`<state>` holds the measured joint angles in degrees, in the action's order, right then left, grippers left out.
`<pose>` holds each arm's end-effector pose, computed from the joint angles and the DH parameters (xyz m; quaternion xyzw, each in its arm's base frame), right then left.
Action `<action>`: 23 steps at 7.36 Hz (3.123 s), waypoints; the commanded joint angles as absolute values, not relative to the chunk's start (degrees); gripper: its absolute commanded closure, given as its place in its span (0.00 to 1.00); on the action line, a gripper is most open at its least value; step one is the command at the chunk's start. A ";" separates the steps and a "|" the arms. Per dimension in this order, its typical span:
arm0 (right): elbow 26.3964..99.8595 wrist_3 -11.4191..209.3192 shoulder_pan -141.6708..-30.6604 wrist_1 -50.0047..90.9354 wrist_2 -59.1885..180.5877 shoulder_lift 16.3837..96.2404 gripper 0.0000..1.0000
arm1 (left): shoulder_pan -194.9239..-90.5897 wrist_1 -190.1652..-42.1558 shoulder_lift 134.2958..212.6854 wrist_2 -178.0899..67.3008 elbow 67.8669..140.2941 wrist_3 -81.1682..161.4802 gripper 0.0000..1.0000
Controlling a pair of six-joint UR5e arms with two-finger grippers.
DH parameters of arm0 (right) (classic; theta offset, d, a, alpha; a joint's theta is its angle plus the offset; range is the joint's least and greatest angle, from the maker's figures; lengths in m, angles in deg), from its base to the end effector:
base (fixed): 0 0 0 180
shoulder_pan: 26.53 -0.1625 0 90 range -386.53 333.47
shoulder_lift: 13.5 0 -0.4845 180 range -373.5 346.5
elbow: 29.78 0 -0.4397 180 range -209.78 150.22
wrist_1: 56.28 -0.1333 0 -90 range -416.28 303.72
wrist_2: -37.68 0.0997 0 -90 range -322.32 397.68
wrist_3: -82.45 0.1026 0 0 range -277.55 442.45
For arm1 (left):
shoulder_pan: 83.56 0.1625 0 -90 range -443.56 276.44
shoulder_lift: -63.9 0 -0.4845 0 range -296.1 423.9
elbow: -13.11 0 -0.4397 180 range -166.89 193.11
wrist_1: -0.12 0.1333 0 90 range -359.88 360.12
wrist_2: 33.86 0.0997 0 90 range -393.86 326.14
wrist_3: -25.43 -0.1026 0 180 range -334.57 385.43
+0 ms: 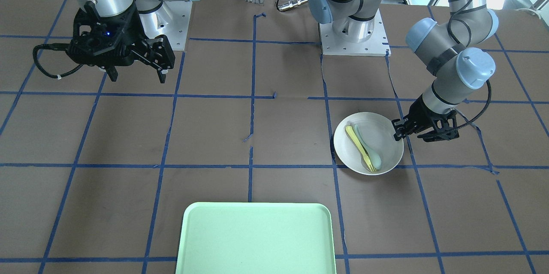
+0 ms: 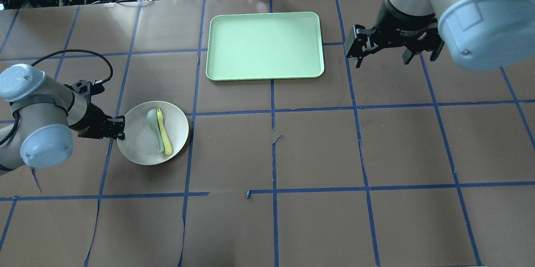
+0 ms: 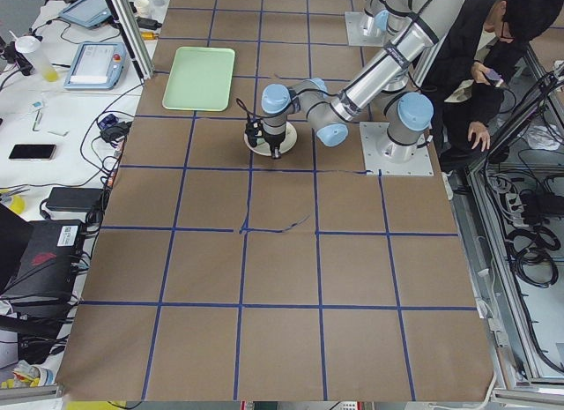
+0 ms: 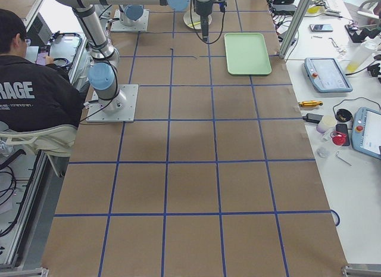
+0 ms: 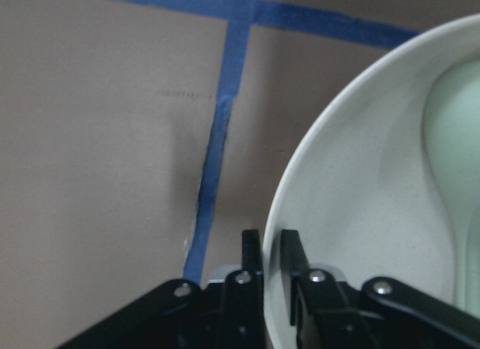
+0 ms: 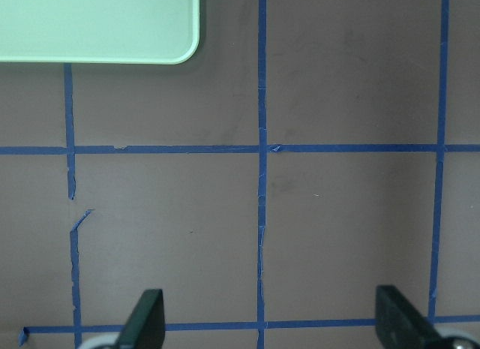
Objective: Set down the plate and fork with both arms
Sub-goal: 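Carry the plate with the left gripper onto the green tray, then lower the plate onto the tray and open the left gripper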
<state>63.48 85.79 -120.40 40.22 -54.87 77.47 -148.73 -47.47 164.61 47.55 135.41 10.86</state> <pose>0.1648 -0.5282 0.5345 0.0038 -0.9991 0.0380 0.0199 0.0794 -0.5254 0.2361 0.0896 -0.9931 0.0203 0.0723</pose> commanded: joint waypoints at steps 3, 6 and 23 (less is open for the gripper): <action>63.47 85.79 -120.40 40.31 -54.87 77.47 0.00 | -163.78 -57.61 174.51 29.97 113.97 22.33 1.00; 63.47 85.79 -120.40 40.40 -54.87 77.47 0.00 | -169.68 -64.87 189.62 24.94 91.60 20.26 1.00; 63.74 85.79 -120.49 40.40 -54.87 77.38 0.00 | -174.00 -59.15 204.61 32.23 77.62 20.33 0.01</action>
